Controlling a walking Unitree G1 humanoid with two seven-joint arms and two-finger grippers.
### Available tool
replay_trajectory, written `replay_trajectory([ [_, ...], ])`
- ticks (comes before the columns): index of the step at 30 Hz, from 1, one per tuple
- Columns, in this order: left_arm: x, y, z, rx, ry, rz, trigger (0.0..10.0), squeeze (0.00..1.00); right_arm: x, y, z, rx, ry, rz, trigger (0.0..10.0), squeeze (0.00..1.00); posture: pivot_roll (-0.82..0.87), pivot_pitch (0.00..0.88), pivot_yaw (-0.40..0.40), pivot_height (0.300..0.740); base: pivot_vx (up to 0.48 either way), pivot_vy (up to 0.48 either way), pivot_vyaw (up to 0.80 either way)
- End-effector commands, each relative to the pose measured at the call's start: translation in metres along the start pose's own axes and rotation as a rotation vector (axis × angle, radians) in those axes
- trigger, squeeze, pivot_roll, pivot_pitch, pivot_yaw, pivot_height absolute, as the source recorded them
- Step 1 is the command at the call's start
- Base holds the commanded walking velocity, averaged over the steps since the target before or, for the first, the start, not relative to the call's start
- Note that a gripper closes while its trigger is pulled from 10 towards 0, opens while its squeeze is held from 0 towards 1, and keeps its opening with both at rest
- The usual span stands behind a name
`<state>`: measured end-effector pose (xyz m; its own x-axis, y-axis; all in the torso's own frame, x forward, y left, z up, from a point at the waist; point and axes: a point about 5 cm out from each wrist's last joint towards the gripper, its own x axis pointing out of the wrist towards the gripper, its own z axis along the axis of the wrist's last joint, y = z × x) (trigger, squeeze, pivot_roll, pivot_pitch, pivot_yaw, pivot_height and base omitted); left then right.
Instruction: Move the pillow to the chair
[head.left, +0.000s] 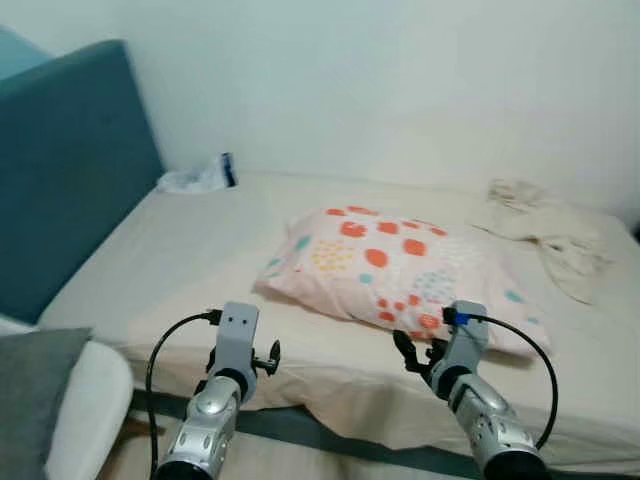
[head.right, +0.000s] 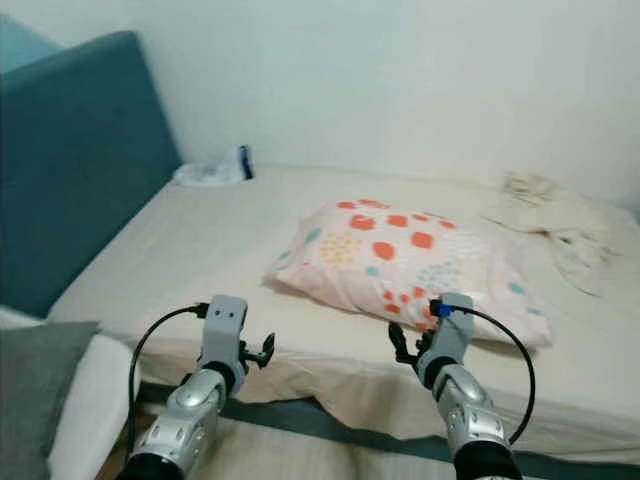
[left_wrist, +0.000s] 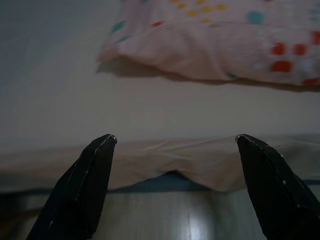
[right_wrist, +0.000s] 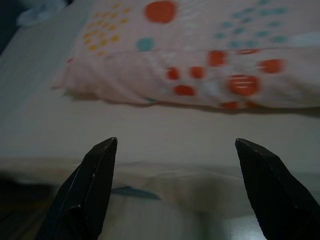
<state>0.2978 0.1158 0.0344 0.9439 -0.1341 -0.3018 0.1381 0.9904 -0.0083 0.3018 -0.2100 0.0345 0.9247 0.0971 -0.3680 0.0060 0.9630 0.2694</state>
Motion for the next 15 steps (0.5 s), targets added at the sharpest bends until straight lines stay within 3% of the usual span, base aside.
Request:
replay_trajectory([
  [1, 0.000, 0.004, -0.003, -0.001, 0.005, 0.008, 10.0, 0.00, 0.002, 0.005, -0.001, 0.001, -0.005, 0.010, 10.0, 0.00, -0.14, 0.000, 0.025, 0.740, 0.000, 0.000, -0.76],
  [15, 0.005, 0.009, 0.012, 0.025, -0.046, -0.004, 10.0, 0.00, 0.009, 0.026, -0.007, -0.012, -0.003, 0.040, 10.0, 0.00, -0.10, 0.011, 0.055, 0.740, 0.000, 0.000, -0.76],
])
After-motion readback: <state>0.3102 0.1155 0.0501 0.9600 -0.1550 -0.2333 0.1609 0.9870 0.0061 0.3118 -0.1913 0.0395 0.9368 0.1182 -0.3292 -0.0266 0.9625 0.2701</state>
